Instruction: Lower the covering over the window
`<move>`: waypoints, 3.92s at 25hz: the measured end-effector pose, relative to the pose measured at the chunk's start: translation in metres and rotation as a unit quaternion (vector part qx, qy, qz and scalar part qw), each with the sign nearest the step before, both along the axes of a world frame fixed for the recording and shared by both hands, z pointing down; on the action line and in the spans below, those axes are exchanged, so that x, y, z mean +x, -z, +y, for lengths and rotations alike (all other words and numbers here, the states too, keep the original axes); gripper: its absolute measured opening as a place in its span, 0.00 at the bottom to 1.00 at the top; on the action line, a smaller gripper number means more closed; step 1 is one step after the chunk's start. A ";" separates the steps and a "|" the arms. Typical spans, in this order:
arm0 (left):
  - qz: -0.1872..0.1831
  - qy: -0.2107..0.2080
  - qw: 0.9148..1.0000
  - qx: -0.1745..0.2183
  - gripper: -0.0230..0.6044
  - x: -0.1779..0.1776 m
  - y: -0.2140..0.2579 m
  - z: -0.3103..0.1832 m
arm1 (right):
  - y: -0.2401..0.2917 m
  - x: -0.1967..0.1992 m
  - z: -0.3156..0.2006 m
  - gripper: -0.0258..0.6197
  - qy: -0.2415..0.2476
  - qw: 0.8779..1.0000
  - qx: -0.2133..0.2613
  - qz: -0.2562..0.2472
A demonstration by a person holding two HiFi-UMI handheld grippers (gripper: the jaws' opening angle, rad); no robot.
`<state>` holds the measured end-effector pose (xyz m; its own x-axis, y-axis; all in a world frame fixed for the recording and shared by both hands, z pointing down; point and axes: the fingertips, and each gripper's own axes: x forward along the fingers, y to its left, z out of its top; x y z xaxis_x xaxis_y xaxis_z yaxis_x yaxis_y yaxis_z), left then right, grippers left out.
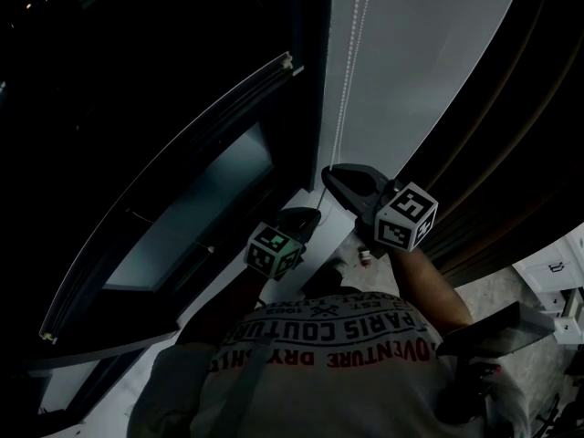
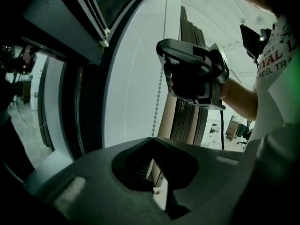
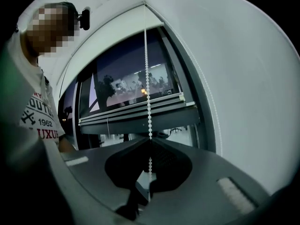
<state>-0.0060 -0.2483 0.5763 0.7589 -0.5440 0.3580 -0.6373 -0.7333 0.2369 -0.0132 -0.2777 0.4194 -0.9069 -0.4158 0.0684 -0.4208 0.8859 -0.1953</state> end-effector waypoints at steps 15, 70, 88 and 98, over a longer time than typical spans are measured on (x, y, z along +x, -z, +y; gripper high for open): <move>-0.105 -0.017 0.991 -0.079 0.05 -0.015 -0.098 0.047 | -0.106 -0.015 0.028 0.05 0.009 0.994 -0.066 0.084; 0.086 -0.011 0.985 0.147 0.07 0.006 0.245 -0.036 | -0.140 0.000 0.035 0.05 0.001 0.988 -0.122 0.096; 0.066 0.003 0.991 0.113 0.07 0.002 0.159 -0.025 | -0.209 0.002 0.074 0.05 0.009 0.969 -0.223 0.106; 0.054 0.015 0.995 0.078 0.07 -0.004 0.103 -0.025 | -0.219 0.003 0.078 0.12 0.017 0.969 -0.221 0.109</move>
<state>-0.0095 -0.2736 0.4736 0.7704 -0.6101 0.1849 -0.6371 -0.7473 0.1889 -0.0105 -0.2002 0.6383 -0.8636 -0.2715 0.4249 -0.4665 0.7502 -0.4687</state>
